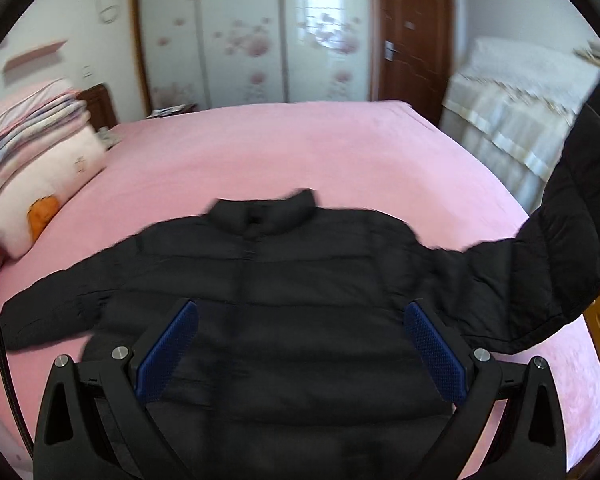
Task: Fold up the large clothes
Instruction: 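Lift the sleeve with the right tool, fold it across the jacket body, release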
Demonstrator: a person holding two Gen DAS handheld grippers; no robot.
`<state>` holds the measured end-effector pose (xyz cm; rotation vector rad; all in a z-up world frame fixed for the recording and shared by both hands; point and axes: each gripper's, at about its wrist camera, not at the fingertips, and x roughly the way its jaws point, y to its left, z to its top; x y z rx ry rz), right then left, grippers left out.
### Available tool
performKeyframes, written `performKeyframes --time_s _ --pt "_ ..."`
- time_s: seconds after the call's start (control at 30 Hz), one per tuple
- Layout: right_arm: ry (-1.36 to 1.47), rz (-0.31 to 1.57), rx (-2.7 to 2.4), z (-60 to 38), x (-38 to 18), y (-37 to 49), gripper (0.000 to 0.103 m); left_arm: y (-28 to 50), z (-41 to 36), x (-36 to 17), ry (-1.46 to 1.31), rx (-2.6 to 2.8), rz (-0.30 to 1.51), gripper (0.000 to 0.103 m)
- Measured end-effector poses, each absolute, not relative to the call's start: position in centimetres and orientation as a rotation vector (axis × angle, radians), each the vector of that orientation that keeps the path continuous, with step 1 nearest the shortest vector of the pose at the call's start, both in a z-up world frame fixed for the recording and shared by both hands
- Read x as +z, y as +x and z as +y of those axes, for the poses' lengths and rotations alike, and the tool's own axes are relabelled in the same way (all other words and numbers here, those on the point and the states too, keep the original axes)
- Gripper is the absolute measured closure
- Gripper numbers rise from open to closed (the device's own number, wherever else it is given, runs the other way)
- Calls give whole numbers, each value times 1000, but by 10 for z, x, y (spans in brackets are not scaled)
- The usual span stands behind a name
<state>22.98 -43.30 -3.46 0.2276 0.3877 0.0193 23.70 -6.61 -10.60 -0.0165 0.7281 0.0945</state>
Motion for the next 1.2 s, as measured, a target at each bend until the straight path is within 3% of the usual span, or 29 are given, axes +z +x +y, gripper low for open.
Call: performKeyframes --time_s 0.23,0.5,0.77,0.87,0.93,1.03,1.2 --pt "57 440 255 -274 -26 279 93 217 57 -100 -109 241 676 1" --pt "-84 620 408 -116 -107 323 93 212 160 -147 -201 346 740 1" --pt "-217 794 401 -50 -201 355 92 226 190 -189 -239 348 806 1" --pt "-220 832 413 -37 -215 364 80 231 187 -196 -236 339 820 1" --pt "-210 859 436 -31 -217 369 60 233 183 -197 -237 334 823 1" --pt "-210 862 468 -23 -218 367 50 234 182 -197 -249 319 821 1" --pt "-195 828 460 -38 -208 359 46 241 180 -200 -284 268 843 1"
